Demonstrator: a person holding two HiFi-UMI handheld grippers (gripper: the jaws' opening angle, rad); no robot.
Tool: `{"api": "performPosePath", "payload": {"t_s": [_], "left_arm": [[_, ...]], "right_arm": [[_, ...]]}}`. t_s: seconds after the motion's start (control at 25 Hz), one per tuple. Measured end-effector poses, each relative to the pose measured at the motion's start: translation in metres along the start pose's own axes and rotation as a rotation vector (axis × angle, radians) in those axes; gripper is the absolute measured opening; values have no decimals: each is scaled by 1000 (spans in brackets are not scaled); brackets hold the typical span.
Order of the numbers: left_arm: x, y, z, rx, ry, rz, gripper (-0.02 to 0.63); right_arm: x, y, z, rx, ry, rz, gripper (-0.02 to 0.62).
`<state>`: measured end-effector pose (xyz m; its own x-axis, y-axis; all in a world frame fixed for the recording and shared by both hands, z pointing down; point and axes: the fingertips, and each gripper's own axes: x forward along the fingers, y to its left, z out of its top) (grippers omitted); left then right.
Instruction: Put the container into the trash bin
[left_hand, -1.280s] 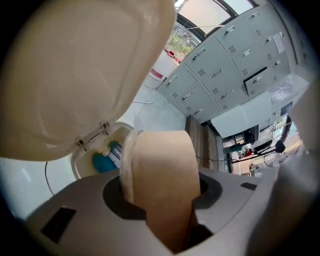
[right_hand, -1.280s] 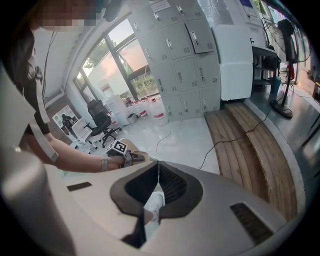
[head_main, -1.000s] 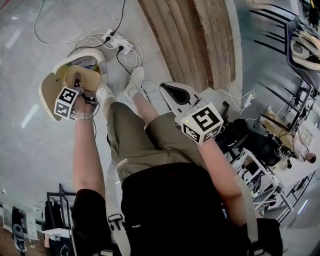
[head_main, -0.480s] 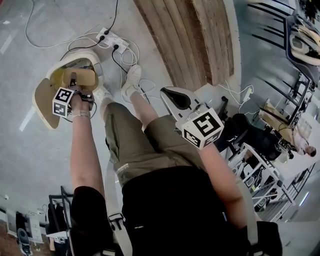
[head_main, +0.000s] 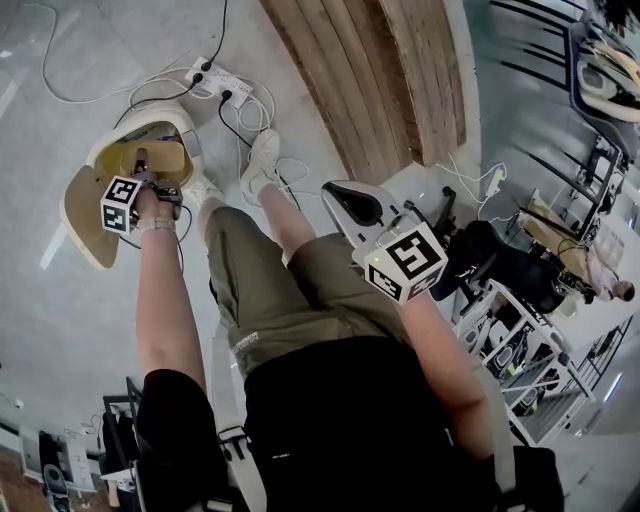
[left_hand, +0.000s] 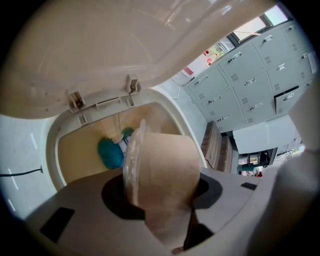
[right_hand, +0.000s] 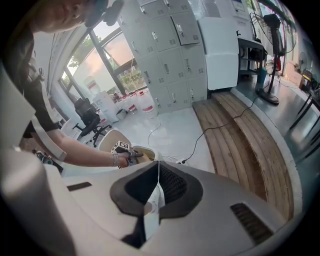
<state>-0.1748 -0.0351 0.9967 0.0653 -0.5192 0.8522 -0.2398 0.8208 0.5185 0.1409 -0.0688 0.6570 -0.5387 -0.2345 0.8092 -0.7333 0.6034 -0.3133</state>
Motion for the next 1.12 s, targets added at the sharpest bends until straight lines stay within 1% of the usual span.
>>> {"api": "performPosePath", "payload": {"t_s": [0.16, 0.24, 0.32, 0.36, 0.6, 0.88, 1.12], "left_arm": [[6, 1, 0, -22, 2, -11, 197], [9, -1, -2, -37, 13, -29, 227], [12, -3, -6, -47, 33, -47, 271], [12, -4, -7, -45, 42, -48, 276], [10, -6, -7, -30, 51, -49, 285], [0, -3, -4, -34, 53, -51, 285], [-14, -13, 0, -45, 63, -89, 285]], "right_arm": [[-2, 2, -2, -2, 4, -5, 15], [-4, 4, -3, -2, 4, -7, 15], [-5, 5, -4, -1, 4, -9, 15], [-6, 6, -4, -1, 5, -9, 16], [-8, 11, -3, -5, 6, -15, 17], [-12, 23, 0, -14, -1, -14, 16], [-14, 36, 12, -23, -25, -9, 15]]}}
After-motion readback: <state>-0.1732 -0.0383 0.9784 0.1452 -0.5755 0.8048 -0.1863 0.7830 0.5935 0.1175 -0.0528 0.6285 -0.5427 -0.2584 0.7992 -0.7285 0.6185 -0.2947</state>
